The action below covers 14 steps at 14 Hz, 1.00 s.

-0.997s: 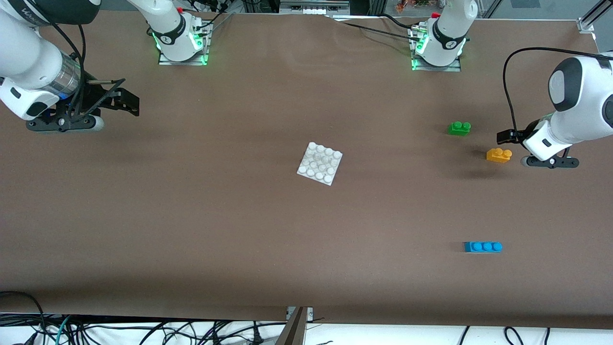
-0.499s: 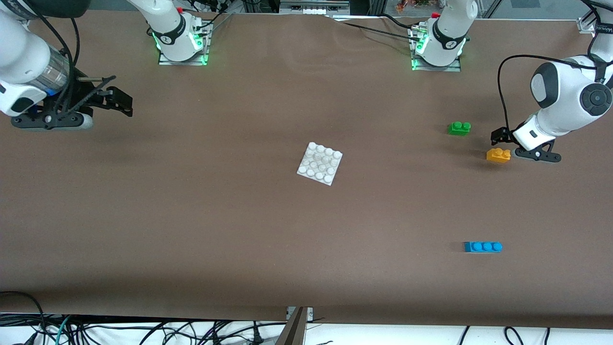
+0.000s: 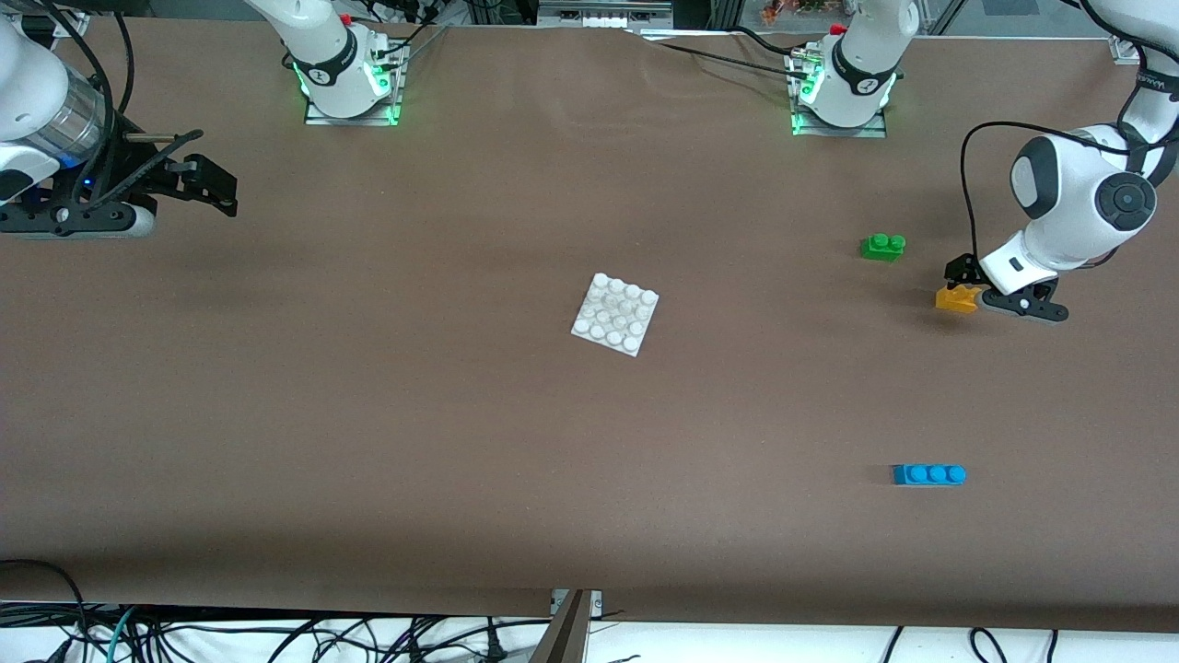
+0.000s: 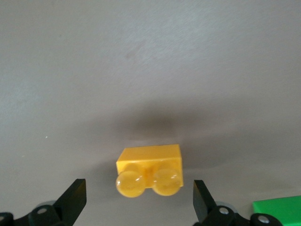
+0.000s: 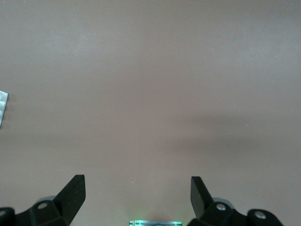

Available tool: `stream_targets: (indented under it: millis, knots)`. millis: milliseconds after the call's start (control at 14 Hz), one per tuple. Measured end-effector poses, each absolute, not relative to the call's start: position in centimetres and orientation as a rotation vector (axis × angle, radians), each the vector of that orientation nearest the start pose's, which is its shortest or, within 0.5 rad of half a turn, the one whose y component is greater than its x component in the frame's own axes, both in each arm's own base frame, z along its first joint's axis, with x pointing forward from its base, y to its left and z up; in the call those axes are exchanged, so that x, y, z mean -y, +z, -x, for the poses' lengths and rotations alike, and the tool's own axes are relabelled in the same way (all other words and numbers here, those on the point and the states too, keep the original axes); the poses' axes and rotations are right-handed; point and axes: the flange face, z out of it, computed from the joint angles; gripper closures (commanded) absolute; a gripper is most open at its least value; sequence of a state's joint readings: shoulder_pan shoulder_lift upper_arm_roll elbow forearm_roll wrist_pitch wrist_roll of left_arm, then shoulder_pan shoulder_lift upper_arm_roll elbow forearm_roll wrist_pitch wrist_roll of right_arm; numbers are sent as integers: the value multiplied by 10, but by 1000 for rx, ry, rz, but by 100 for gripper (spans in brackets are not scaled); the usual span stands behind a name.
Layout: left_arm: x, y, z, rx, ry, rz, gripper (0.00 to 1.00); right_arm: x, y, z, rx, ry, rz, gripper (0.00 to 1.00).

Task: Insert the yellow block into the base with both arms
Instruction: 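Close the left gripper on the yellow block and lift it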

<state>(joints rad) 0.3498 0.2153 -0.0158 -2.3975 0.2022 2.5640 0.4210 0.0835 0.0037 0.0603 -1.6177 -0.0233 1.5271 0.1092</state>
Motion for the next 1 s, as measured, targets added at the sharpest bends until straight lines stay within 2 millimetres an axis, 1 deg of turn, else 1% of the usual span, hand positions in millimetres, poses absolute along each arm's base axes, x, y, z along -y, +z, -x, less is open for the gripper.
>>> stream_targets:
  millis: [214,499,712,997]
  knots:
    - [-167,213,-464,-370,144,3046,0,-76,596,-544,54,146,3173,1]
    - [-166,208,-462,-367,157,3052,0,-71,596,-545,41,149,3175,1]
    - [-166,207,-462,-361,159,3055,0,-64,594,-546,19,154,3174,1]
    - [-166,203,-460,-286,153,3094,0,-63,594,-546,17,156,3174,1]
